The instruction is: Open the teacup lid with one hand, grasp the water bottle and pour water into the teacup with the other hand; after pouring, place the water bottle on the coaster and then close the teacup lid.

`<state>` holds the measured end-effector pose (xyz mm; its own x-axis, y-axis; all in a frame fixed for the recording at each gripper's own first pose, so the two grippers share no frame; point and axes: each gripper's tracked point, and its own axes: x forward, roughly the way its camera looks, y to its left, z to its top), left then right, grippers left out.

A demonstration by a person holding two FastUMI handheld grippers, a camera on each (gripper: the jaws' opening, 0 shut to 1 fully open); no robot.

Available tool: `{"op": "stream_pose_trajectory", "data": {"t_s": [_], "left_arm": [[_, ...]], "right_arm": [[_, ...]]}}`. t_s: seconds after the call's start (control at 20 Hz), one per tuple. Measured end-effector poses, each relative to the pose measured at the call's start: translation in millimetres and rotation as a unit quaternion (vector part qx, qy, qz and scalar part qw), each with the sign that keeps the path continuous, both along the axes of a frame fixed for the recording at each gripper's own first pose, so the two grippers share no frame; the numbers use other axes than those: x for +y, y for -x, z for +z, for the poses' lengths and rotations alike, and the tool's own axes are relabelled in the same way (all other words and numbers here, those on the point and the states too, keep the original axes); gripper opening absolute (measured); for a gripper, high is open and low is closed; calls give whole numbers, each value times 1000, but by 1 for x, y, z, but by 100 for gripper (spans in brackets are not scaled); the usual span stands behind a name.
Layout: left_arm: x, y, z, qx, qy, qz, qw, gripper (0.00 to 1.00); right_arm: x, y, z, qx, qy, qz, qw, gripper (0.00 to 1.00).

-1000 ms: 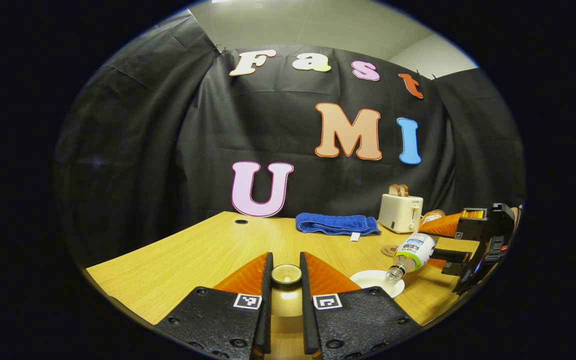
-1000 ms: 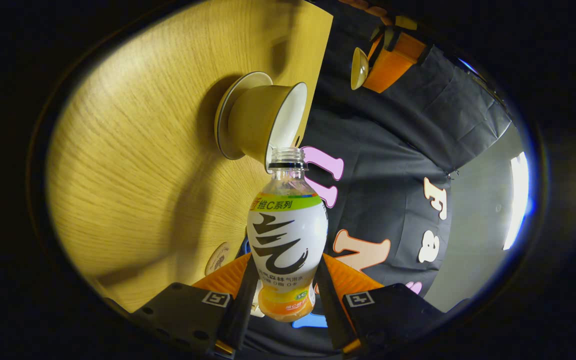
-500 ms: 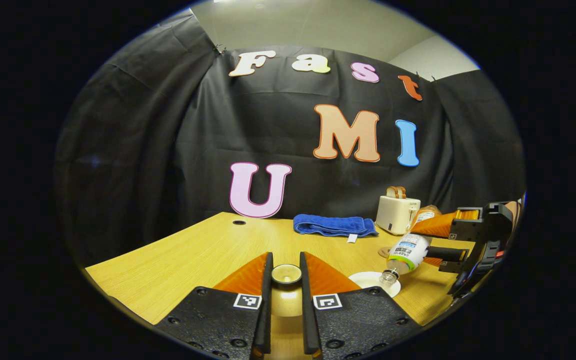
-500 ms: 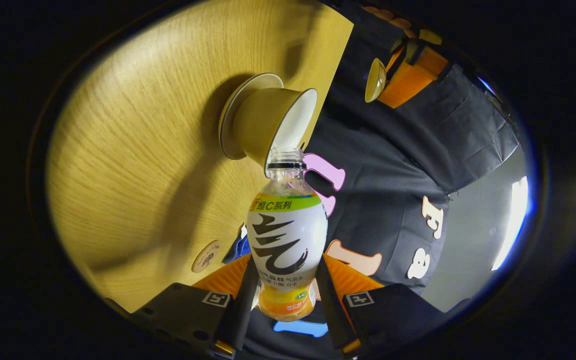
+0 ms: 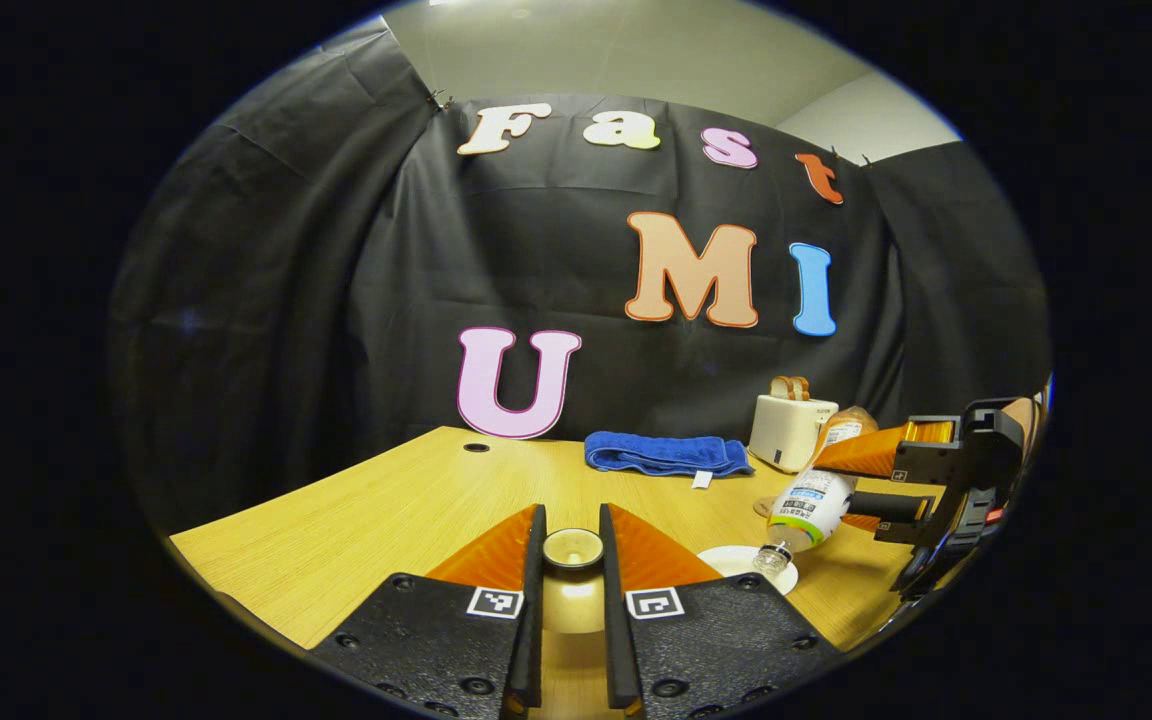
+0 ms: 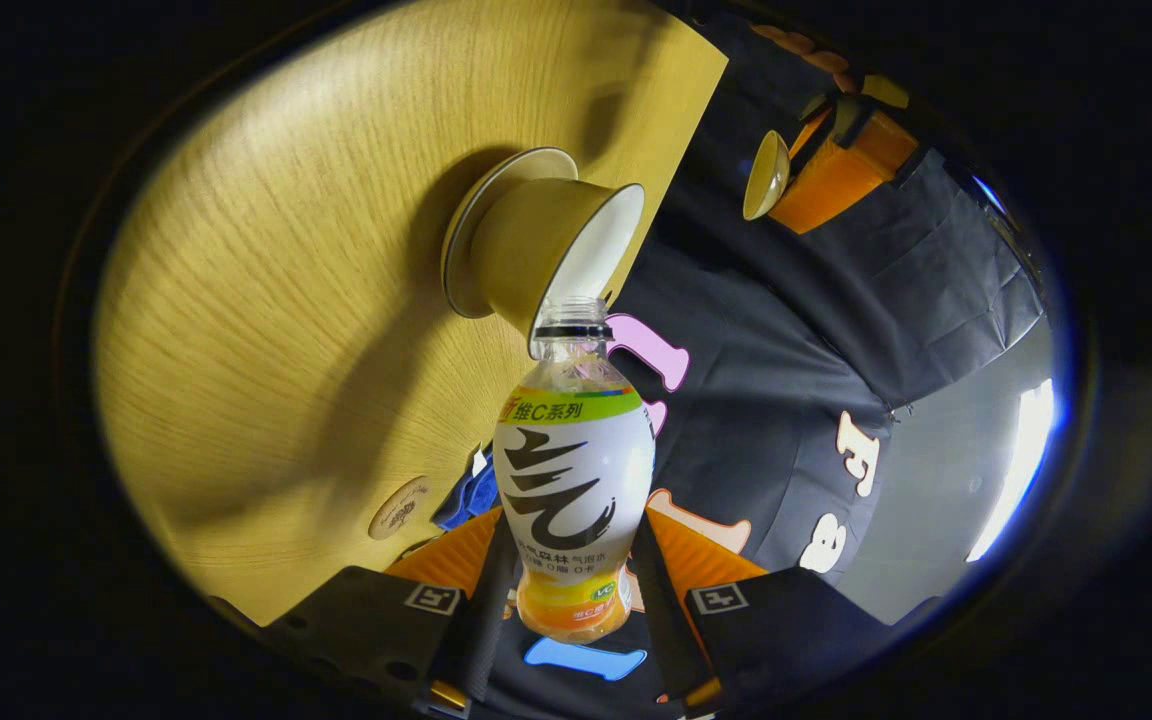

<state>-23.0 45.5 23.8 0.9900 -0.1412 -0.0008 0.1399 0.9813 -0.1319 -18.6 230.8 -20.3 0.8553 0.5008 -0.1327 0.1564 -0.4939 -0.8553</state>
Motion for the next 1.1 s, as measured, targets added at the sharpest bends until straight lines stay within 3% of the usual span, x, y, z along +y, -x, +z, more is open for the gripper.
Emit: {"op": "stream_pose_trajectory", "data": {"t_s": [0.9, 1.1], "left_arm": [[-5, 2, 1, -2, 4, -7, 1000, 23], [-5, 3, 4, -7, -1, -5, 1000, 23]], "right_arm": [[2, 2, 1, -8, 13, 6, 1000, 68], [3, -1, 2, 9, -13, -1, 1000, 68]]}}
